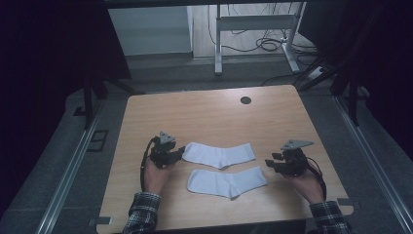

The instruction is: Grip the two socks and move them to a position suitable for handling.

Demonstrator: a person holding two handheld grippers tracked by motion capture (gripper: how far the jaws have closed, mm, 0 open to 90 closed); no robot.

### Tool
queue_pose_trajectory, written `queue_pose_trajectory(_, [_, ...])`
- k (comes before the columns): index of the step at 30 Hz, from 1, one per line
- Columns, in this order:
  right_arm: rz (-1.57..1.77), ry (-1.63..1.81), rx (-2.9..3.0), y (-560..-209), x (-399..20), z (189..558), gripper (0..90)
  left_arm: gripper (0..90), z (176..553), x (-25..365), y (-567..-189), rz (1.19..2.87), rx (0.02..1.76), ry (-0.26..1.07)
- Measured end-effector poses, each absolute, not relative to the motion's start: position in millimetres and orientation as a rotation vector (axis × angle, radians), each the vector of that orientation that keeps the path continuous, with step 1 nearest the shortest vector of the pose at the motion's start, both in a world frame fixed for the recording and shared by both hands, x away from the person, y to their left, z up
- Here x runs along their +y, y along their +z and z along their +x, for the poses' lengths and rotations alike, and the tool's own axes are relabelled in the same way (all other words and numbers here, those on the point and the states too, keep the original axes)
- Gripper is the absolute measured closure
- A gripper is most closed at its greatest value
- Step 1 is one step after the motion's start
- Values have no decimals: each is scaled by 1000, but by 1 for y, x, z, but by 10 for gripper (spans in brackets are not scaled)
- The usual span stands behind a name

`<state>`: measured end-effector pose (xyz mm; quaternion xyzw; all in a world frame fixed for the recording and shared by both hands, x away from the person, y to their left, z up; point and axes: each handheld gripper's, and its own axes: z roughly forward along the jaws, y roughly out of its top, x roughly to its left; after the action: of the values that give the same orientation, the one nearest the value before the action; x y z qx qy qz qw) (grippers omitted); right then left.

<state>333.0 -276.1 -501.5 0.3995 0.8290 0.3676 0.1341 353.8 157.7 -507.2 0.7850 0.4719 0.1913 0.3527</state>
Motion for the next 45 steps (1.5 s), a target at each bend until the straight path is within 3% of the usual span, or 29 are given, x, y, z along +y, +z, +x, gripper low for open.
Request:
queue_pose_trajectory(5, [1143, 1097, 2415, -496, -254, 346, 603, 550, 357, 155, -513, 2029, 1217, 482])
queue_pose_trajectory(19, [1191, 1015, 2433, -519, -222, 375, 599, 601, 365, 152, -530, 2029, 1234, 459])
queue_pose_trajectory(24, [1171, 960, 2449, -526, -218, 375, 689, 678, 367, 150, -538, 2050, 1255, 431])
queue_pose_trajectory(26, [1178, 969, 2458, -526, -217, 375, 790, 745, 367, 149, -540, 2039, 1251, 403])
queue_pose_trajectory(29, [1181, 972, 2465, -525, -216, 374, 849, 844, 367, 147, -539, 2040, 1246, 402])
queue_pose_trajectory(45, [1116, 1053, 2420, -486, -232, 348, 860, 849, 333, 140, -491, 2032, 1111, 461])
